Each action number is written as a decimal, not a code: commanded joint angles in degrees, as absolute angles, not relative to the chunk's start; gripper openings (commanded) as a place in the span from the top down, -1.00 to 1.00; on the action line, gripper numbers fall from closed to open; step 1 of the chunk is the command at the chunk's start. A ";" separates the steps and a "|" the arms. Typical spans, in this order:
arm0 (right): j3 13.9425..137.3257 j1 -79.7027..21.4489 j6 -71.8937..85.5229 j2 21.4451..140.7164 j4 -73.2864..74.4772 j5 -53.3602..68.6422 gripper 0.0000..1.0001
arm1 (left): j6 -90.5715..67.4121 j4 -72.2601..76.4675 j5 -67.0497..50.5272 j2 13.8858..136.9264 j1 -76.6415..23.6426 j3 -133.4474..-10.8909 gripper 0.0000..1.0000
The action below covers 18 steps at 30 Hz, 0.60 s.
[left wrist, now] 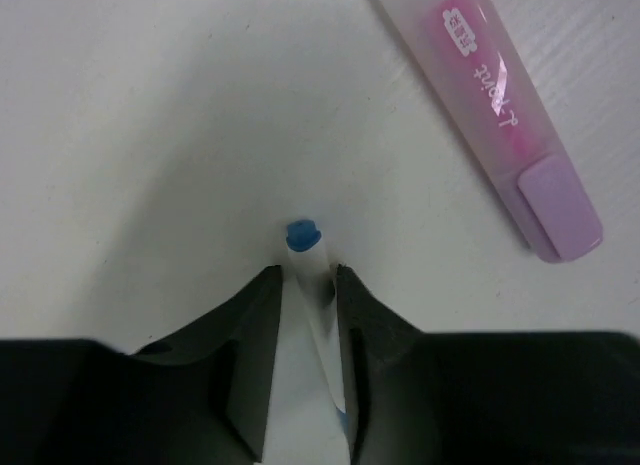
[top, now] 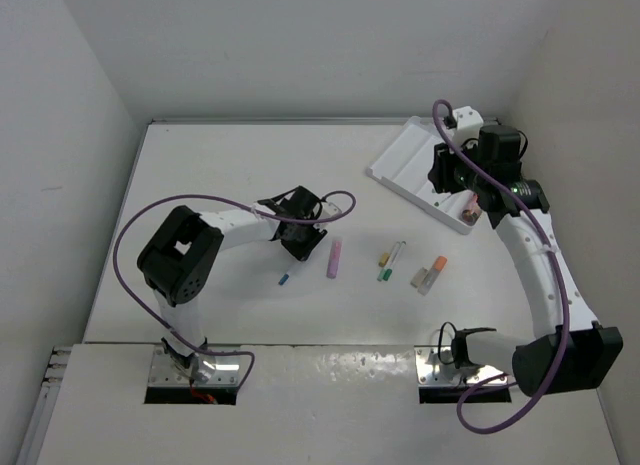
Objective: Sort the stationery into containers
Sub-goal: Grab a piece of stationery with the left arm
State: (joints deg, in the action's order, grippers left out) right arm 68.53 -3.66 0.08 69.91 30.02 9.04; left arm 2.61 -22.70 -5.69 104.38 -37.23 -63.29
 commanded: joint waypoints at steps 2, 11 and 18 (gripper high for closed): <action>67.15 -5.71 -3.34 65.83 27.95 7.65 0.24 | 1.93 -23.82 -5.62 108.18 -38.32 -65.12 0.44; 67.50 -8.79 -0.53 65.21 30.50 8.35 0.27 | 8.94 -22.68 -4.49 98.39 -38.41 -60.92 1.00; 76.63 -8.61 2.37 70.66 36.20 15.18 0.27 | 30.91 -16.17 -2.36 74.03 -41.74 -51.69 1.00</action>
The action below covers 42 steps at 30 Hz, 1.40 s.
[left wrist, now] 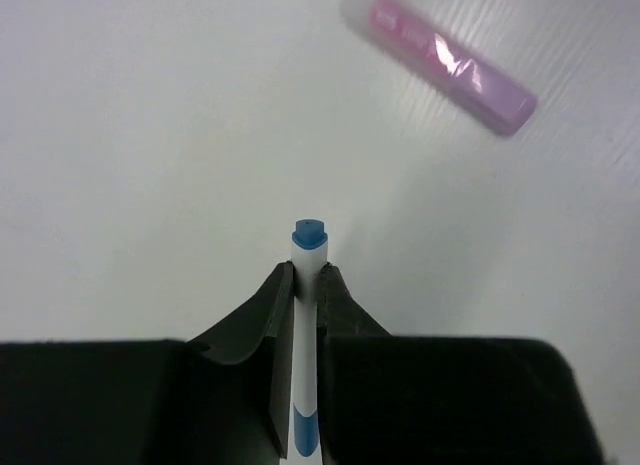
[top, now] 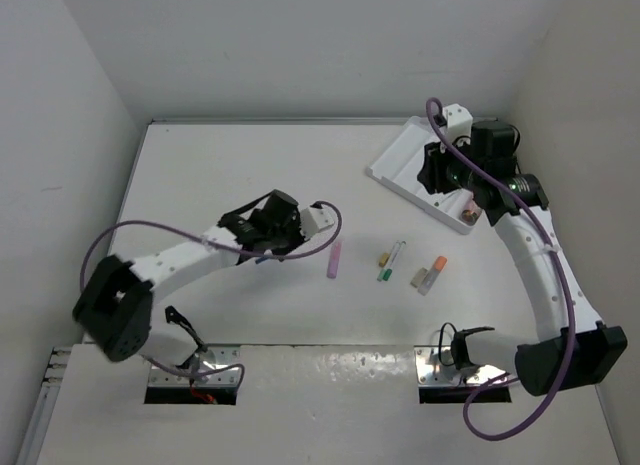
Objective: Sort the stationery into containers
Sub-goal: Grab a piece of stationery with the left arm, then pass the stationery from the left arm to the right
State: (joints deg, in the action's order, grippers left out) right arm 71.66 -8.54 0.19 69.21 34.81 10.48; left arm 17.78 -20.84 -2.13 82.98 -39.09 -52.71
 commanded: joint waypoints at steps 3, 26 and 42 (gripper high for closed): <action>80.14 -9.05 3.69 73.29 41.11 23.42 0.13 | 44.09 -16.79 -5.35 65.15 -46.04 -47.74 1.00; 84.63 -29.88 18.45 85.77 48.43 47.99 -0.62 | 95.44 -3.35 9.49 37.00 -74.09 -29.45 1.00; 90.96 -38.76 20.13 93.33 45.00 48.16 -0.37 | 97.29 2.20 8.17 38.85 -75.85 -29.00 1.00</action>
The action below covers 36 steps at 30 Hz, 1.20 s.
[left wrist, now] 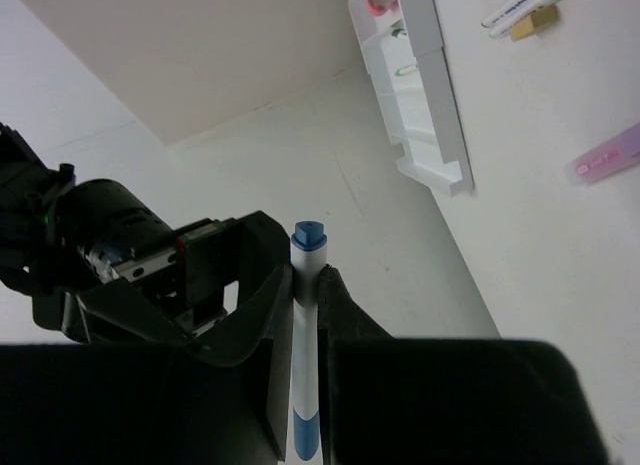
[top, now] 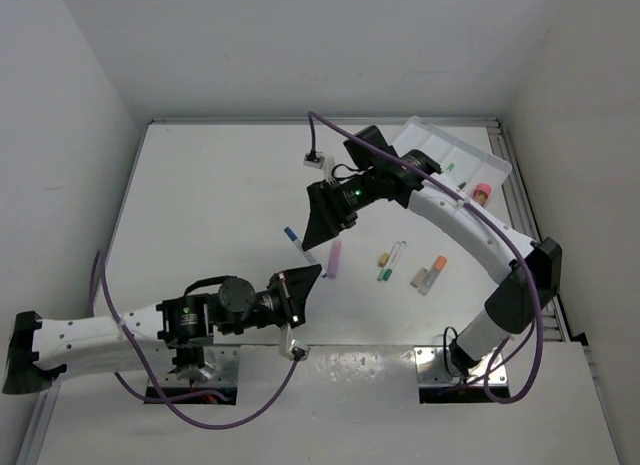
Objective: Sort the stationery into containers
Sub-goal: Pass the stationery from the left arm to the right, then place the stationery into the container
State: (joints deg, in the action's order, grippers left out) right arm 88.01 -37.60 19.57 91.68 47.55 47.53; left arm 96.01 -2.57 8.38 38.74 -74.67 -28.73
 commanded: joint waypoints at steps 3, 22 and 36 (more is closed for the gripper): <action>92.80 -39.81 20.04 95.09 44.74 47.73 -0.35 | 97.65 2.64 8.17 39.20 -76.11 -29.09 1.00; 96.06 -31.84 16.61 92.73 46.67 40.28 1.00 | 76.25 2.99 20.17 40.60 -76.46 -35.84 -1.00; 97.26 -0.27 29.60 99.65 32.59 5.89 1.00 | 2.42 -36.99 13.12 68.46 -47.41 -79.54 -0.98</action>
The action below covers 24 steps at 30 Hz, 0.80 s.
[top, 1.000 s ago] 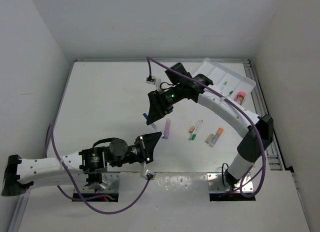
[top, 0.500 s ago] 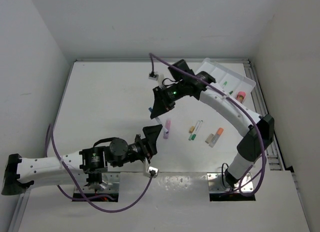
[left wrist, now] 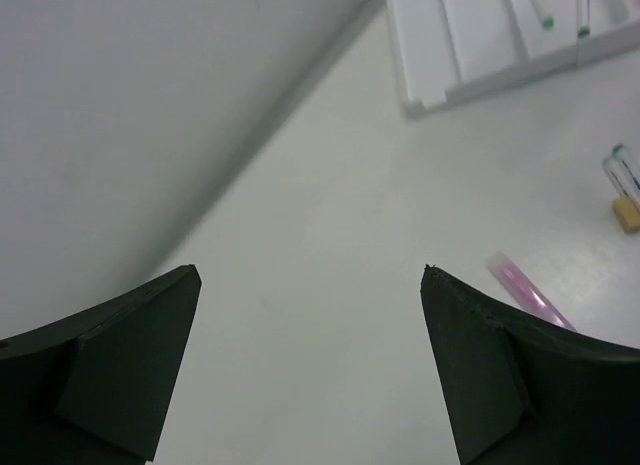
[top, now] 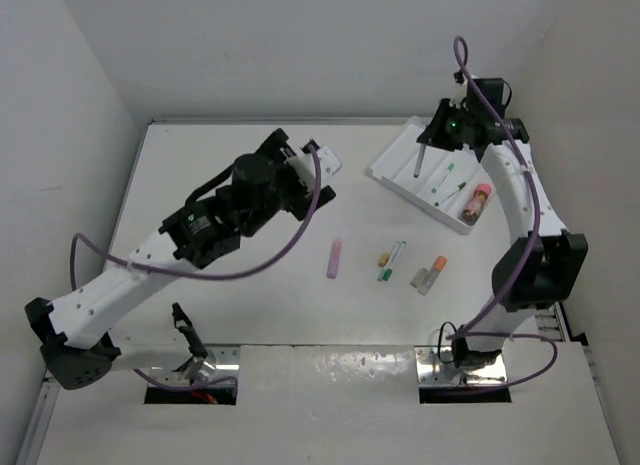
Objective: Sort the stationery into containers
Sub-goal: Place the stationery into the container
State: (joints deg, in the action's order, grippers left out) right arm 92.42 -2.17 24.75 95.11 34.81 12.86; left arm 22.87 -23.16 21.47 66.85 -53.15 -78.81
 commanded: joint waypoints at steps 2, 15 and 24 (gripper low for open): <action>101.50 2.63 30.58 104.84 34.97 4.05 1.00 | -1.65 -37.88 7.66 69.69 -42.05 -78.58 -0.96; 105.56 7.29 31.03 120.22 29.01 -11.77 1.00 | -17.67 -26.98 -13.28 76.64 -20.65 -68.38 -0.93; 106.87 7.91 27.77 125.50 26.01 -15.73 0.37 | -14.59 -24.00 -7.21 77.52 -23.64 -64.78 -0.87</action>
